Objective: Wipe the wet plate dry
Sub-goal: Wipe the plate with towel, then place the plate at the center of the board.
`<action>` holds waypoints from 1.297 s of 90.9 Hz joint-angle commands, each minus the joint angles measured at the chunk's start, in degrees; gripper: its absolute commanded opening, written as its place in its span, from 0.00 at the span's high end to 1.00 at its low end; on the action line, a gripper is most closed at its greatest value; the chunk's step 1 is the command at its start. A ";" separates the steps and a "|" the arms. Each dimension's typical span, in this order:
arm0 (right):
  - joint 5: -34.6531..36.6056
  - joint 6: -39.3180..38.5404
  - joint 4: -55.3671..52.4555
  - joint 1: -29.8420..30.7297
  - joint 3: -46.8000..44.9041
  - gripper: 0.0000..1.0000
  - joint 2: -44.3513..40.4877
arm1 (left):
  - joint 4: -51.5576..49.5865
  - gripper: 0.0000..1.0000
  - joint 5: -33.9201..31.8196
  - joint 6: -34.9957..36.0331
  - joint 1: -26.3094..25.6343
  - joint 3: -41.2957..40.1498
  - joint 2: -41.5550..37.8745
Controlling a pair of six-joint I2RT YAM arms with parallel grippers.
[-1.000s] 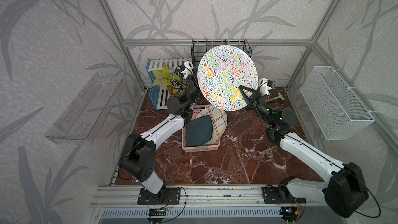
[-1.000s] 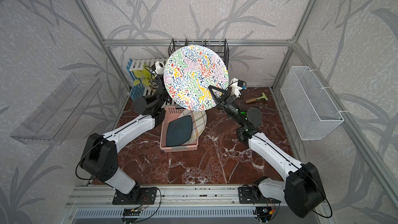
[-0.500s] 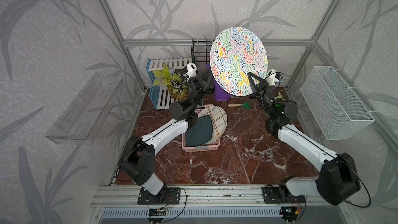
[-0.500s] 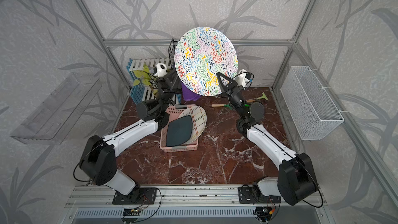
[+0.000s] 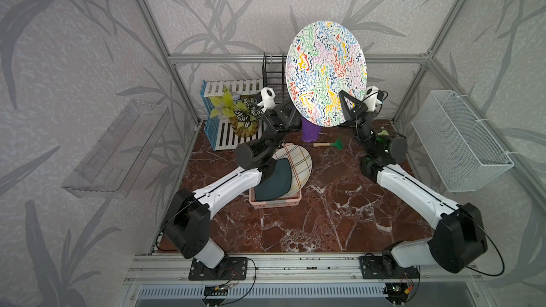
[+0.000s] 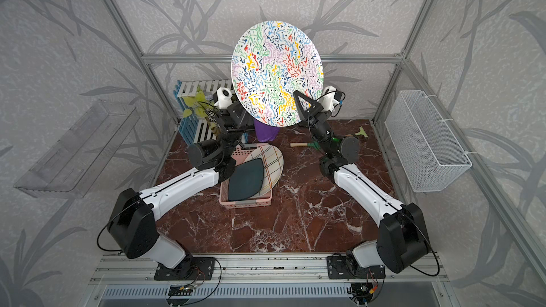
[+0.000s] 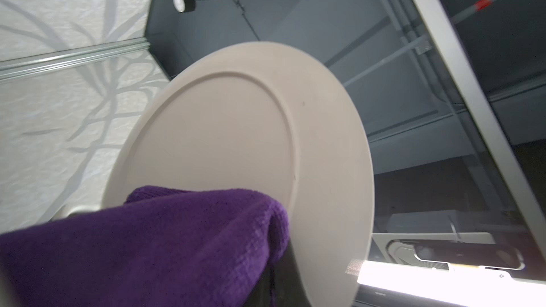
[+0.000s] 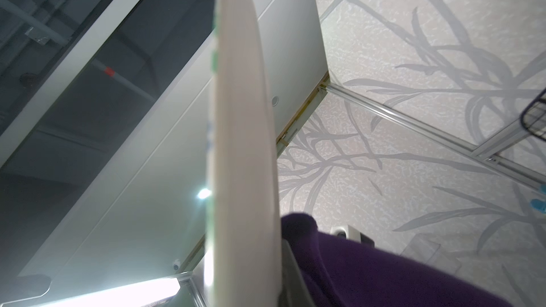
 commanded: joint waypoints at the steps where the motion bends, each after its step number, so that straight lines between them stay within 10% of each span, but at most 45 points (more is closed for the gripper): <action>1: -0.89 -3.87 -12.72 -7.12 -4.06 1.00 -4.68 | -15.05 1.00 8.03 22.03 1.69 -2.92 -13.10; 15: 0.64 -24.30 -52.31 -12.24 -10.87 1.00 -24.21 | -66.00 1.00 -8.40 58.12 2.20 1.41 -24.00; 32: 10.39 -35.58 -83.97 -15.76 -16.55 1.00 -40.00 | -75.92 1.00 -14.92 61.60 11.44 -5.00 -28.97; 58: 3.20 -31.47 -81.84 -19.61 -29.69 1.00 -41.17 | -86.31 1.00 -21.46 58.55 19.43 -9.44 -28.09; 77: -5.96 -31.88 -69.86 -18.14 -33.03 1.00 -26.09 | -89.36 1.00 -24.36 57.14 23.62 -14.17 -28.03; 118: -1.48 -41.88 -64.59 -12.05 -34.92 0.94 -3.22 | -88.41 1.00 -24.59 55.27 26.49 -20.34 -28.58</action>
